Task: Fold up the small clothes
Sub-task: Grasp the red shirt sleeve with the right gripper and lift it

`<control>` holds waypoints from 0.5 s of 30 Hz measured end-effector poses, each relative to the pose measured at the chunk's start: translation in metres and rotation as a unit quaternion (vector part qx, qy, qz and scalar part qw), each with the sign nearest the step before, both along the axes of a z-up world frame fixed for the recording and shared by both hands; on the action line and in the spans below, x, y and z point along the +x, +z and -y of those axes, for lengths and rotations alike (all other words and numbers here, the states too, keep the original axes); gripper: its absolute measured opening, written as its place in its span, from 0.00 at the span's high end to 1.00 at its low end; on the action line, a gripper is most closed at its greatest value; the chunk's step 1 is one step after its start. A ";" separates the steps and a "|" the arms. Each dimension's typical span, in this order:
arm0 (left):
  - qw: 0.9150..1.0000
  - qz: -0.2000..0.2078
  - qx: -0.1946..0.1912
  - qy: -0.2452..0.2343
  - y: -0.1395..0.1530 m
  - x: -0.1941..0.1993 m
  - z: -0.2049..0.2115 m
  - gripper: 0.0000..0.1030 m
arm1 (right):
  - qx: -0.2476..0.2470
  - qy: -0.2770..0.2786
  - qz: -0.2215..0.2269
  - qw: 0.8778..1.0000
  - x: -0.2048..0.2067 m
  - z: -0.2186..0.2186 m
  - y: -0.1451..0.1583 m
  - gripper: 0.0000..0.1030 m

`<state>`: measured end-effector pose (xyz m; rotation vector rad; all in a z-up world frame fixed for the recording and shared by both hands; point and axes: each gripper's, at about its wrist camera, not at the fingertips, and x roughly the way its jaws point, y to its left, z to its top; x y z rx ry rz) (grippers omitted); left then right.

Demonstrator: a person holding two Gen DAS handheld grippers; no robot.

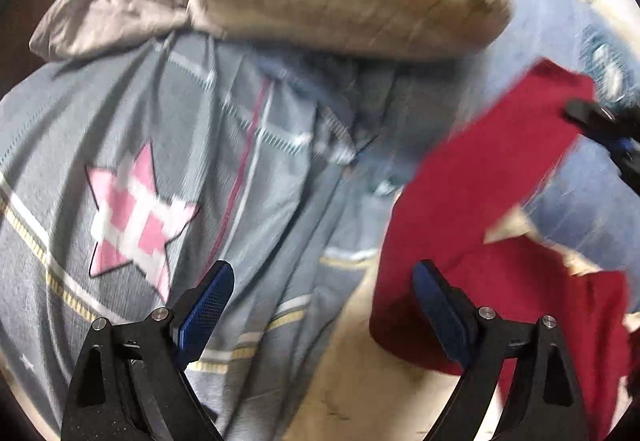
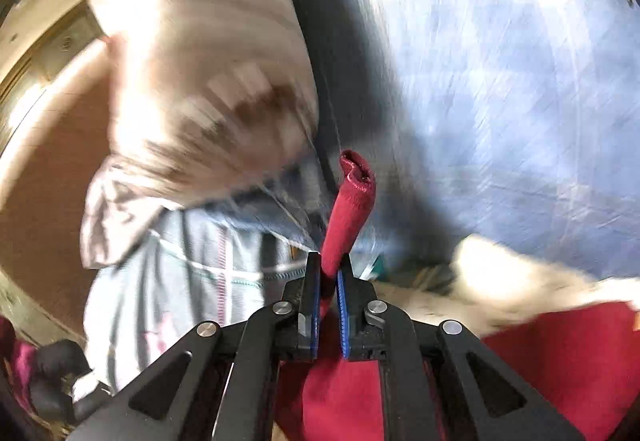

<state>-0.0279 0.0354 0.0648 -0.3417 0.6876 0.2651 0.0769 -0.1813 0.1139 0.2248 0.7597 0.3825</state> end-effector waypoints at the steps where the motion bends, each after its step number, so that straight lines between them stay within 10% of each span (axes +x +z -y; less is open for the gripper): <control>1: 1.000 0.016 -0.008 -0.010 0.004 -0.005 0.000 0.12 | 0.001 -0.004 0.010 1.000 -0.010 0.010 0.017 0.93; 7: 0.999 0.031 -0.005 -0.033 0.005 -0.020 0.003 0.12 | -0.040 -0.079 0.061 0.994 -0.067 0.080 0.071 0.93; 15: 0.996 0.018 0.024 -0.084 0.000 -0.003 0.039 0.12 | -0.140 -0.193 -0.002 0.971 -0.117 0.171 0.015 0.93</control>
